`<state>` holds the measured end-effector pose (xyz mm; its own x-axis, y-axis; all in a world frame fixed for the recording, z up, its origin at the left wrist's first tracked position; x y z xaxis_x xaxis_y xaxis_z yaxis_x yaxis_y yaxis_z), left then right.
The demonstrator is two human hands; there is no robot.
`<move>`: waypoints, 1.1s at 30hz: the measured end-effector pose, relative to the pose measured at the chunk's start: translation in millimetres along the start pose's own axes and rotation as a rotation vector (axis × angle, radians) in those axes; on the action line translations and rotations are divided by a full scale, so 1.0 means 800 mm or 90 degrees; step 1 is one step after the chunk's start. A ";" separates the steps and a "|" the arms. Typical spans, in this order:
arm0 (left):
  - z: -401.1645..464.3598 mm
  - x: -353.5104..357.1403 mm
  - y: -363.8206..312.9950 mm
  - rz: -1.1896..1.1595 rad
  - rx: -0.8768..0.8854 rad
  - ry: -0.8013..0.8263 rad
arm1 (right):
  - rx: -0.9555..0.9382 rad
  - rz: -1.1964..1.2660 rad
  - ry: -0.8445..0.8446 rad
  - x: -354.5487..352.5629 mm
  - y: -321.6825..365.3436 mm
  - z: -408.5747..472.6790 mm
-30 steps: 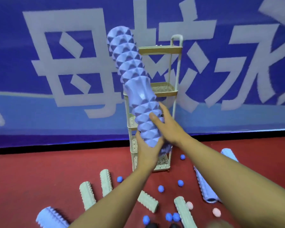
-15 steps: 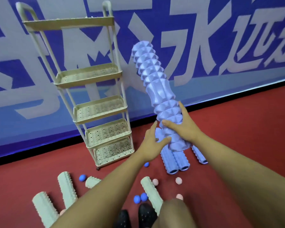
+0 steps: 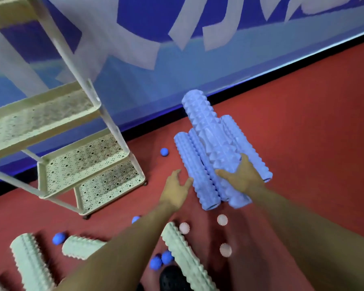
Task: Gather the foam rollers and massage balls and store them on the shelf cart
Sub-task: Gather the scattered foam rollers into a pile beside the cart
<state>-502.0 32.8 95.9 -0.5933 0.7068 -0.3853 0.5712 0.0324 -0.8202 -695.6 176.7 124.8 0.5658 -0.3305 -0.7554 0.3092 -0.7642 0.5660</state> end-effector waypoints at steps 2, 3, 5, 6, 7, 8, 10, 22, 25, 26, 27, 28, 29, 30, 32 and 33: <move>0.046 0.018 0.022 0.002 -0.007 0.006 | 0.013 0.006 -0.019 0.031 -0.006 0.040; 0.065 0.027 0.031 0.002 -0.010 0.011 | 0.011 0.005 -0.022 0.048 -0.010 0.062; 0.099 0.050 0.047 -0.016 -0.011 0.032 | 0.044 -0.014 0.034 0.088 -0.025 0.101; 0.116 0.062 0.055 -0.035 -0.013 0.043 | 0.057 -0.022 0.044 0.100 -0.027 0.113; 0.128 0.071 0.061 -0.051 -0.026 0.054 | 0.060 -0.029 0.034 0.114 -0.034 0.129; 0.141 0.081 0.067 -0.065 -0.030 0.059 | 0.066 -0.043 0.028 0.126 -0.041 0.141; 0.164 0.095 0.077 -0.079 -0.038 0.065 | 0.074 -0.069 0.041 0.154 -0.055 0.164; 0.236 0.159 0.064 -0.065 0.011 0.057 | -0.035 -0.111 0.027 0.179 -0.089 0.227; 0.240 0.178 0.064 -0.095 -0.086 0.029 | -0.048 -0.137 -0.132 0.131 -0.114 0.244; 0.241 0.182 0.067 -0.085 -0.099 0.022 | -0.016 -0.154 -0.174 0.115 -0.127 0.250; 0.241 0.185 0.069 -0.073 -0.107 0.021 | 0.025 -0.176 -0.200 0.103 -0.144 0.258; 0.243 0.189 0.072 -0.068 -0.108 0.020 | 0.078 -0.209 -0.195 0.093 -0.159 0.262; 0.244 0.191 0.075 -0.065 -0.106 0.023 | 0.133 -0.229 -0.161 0.091 -0.185 0.270; 0.247 0.193 0.079 -0.067 -0.101 0.029 | 0.185 -0.238 -0.108 0.090 -0.206 0.275; 0.251 0.196 0.086 -0.074 -0.092 0.042 | 0.255 -0.193 -0.027 0.091 -0.238 0.280; 0.253 0.197 0.087 -0.072 -0.083 0.046 | 0.278 -0.183 -0.011 0.093 -0.249 0.282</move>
<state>-670.4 3.4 -107.0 -0.6178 0.7426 -0.2585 0.5750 0.2025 -0.7927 -887.9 179.6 -118.9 0.4915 -0.0792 -0.8673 0.1012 -0.9839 0.1472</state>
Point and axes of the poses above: each hand's wrist, its own z-axis towards the middle knuckle, its own x-axis out of the palm, y = z × x, the point moved 6 cm from there along z, towards the middle knuckle, and after that the axes turned 7 degrees about -z, right-handed, at the moved point
